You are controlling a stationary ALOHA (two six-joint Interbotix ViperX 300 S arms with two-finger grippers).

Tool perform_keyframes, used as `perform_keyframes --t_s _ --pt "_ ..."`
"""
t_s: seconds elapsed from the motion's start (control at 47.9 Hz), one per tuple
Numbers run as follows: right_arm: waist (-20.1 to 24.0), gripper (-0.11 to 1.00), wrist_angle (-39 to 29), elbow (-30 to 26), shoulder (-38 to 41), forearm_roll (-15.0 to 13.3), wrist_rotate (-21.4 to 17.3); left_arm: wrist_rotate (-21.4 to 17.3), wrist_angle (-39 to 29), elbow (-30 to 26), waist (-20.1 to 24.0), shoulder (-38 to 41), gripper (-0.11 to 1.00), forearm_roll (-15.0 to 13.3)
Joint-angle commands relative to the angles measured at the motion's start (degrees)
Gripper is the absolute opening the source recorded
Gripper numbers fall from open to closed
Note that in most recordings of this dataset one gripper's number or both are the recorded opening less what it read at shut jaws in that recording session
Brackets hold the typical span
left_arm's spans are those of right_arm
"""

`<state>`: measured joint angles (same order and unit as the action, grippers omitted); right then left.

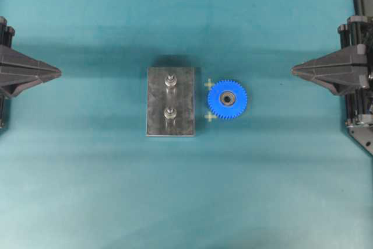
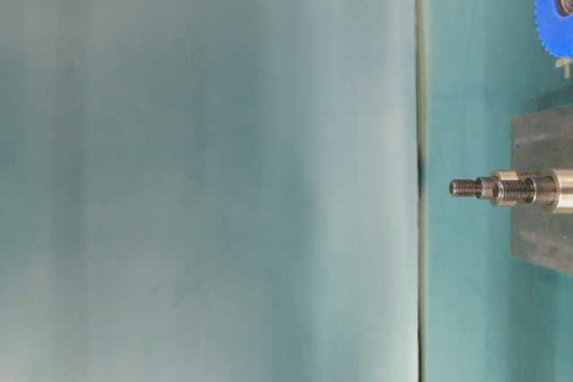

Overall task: Fit the large gear onto the shaft.
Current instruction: 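Move the right gripper toward the blue gear beside the plate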

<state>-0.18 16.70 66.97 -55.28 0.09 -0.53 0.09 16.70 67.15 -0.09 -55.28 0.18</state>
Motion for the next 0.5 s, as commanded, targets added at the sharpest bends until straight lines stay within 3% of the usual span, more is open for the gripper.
perform_keyframes --t_s 0.0,0.125,0.167,0.334,0.48 --pt "-0.35 0.01 0.18 0.44 0.70 0.35 -0.26 2.55 0.00 -0.62 -1.23 2.11 0.00 0.26" --pt "-1.23 0.01 -5.19 0.97 0.53 7.73 -2.72 3.87 -1.23 -1.58 -1.23 4.04 0.00 0.44" --pt "-1.67 0.01 -8.44 0.79 0.53 8.96 -3.60 3.78 -2.37 -2.11 -1.23 4.57 0.00 0.44" --pt "-3.43 0.01 -23.12 -1.85 1.14 9.23 -5.19 3.78 -13.45 -3.34 -1.05 8.35 0.00 0.44" --pt "-5.54 0.01 -31.29 -3.87 2.90 9.76 -5.80 3.69 -15.91 -3.87 -1.05 10.81 0.00 0.70"
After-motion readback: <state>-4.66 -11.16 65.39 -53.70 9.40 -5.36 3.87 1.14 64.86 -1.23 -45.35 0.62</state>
